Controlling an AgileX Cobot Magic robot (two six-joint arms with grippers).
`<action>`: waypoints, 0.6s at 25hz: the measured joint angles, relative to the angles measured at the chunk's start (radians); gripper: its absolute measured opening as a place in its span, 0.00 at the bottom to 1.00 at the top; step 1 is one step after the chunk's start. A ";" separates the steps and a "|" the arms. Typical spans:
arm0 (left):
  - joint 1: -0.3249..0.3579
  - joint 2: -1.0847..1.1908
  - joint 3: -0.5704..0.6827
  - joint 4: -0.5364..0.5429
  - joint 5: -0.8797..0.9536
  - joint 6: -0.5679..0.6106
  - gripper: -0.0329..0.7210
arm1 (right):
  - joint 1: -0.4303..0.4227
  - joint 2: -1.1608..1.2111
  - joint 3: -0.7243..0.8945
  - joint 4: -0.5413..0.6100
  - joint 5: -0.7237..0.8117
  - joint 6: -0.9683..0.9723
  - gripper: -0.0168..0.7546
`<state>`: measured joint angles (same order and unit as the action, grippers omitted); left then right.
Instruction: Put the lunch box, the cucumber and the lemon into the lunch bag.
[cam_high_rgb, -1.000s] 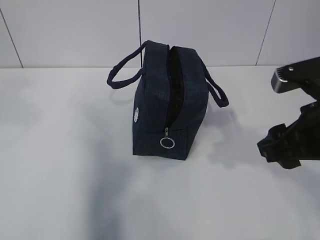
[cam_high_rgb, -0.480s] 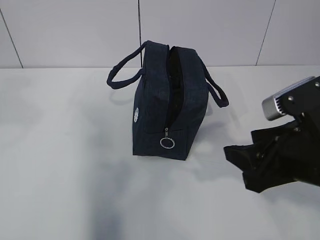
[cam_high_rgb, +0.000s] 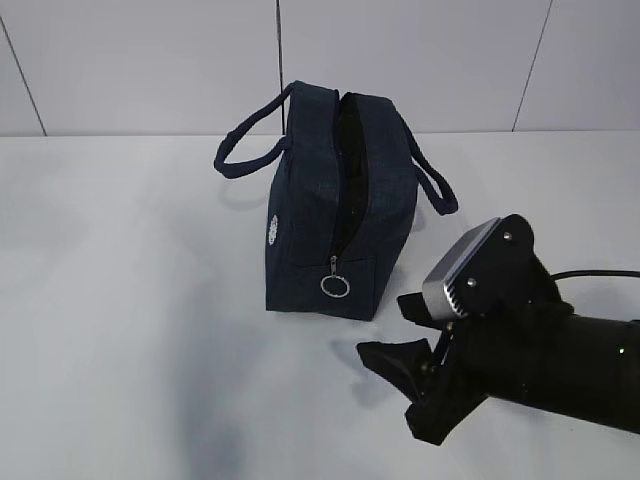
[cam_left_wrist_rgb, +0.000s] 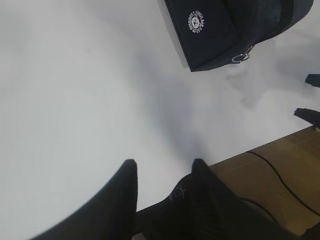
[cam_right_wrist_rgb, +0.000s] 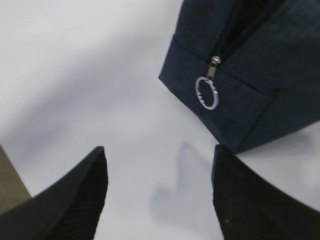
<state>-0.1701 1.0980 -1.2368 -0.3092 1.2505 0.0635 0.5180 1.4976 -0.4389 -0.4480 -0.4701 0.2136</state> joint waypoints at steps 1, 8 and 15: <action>0.000 0.000 0.000 0.000 0.000 0.000 0.36 | 0.000 0.031 0.000 -0.004 -0.036 0.000 0.66; 0.000 0.000 0.000 0.000 0.000 -0.001 0.36 | 0.000 0.189 -0.034 0.046 -0.186 -0.027 0.66; 0.000 0.000 0.000 0.000 0.000 -0.002 0.36 | 0.000 0.261 -0.071 0.186 -0.249 -0.147 0.66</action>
<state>-0.1701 1.0980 -1.2368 -0.3092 1.2505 0.0612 0.5180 1.7590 -0.5100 -0.2621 -0.7194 0.0671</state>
